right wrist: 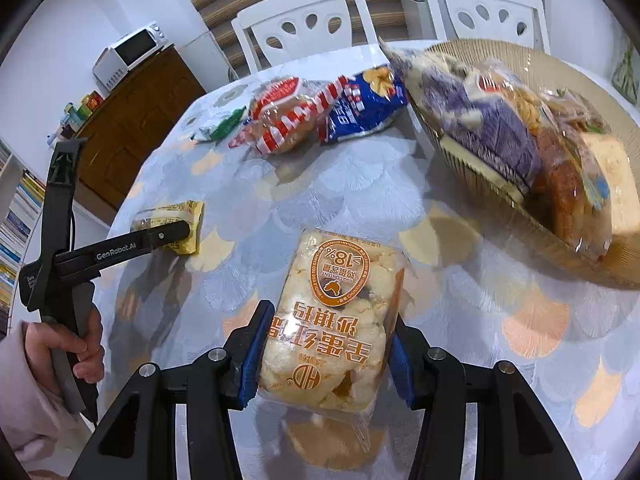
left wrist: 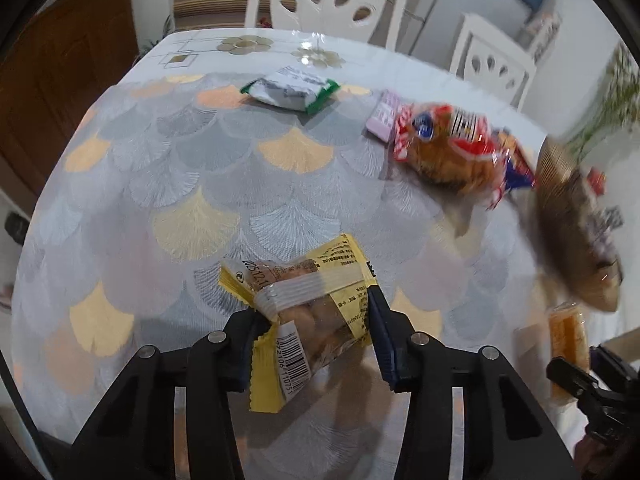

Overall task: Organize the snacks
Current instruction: 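Carry the nut pack and cake pack into the amber bowl and open both tools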

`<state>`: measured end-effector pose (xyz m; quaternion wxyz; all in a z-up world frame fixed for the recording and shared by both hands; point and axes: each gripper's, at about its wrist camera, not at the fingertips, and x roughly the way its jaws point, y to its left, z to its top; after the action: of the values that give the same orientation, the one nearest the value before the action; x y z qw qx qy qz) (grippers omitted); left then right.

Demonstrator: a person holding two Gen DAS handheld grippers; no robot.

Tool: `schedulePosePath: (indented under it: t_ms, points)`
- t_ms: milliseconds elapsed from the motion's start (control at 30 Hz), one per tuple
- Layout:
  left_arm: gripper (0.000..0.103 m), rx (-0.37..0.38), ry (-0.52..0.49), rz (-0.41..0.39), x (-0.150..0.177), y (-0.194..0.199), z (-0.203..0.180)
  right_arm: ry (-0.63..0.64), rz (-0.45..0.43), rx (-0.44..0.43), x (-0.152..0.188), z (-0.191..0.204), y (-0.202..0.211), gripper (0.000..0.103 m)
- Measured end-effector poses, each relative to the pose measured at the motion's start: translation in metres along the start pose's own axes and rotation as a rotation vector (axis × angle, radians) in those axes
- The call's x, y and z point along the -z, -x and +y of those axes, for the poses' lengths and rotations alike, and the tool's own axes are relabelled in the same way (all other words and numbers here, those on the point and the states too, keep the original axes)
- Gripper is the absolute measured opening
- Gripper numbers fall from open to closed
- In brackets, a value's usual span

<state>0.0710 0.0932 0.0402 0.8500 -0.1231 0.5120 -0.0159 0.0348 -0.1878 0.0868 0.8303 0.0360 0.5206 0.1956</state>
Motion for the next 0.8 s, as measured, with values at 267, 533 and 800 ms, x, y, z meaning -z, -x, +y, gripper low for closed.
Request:
schedulePosePath:
  t_ms: [267,533,800]
  points:
    - [0.043,0.067,-0.019,-0.109,-0.031,0.045,-0.025,0.039,-0.116,-0.054,-0.045,0.009,0.044,0.051]
    - [0.044,0.176,-0.176,-0.186,-0.094,0.075,-0.114,0.037,-0.136,-0.054,-0.120,-0.030,0.086,0.051]
    - [0.044,0.299,-0.323,-0.140,-0.121,0.052,-0.223,-0.029,-0.134,0.039,-0.162,-0.106,0.115,0.051]
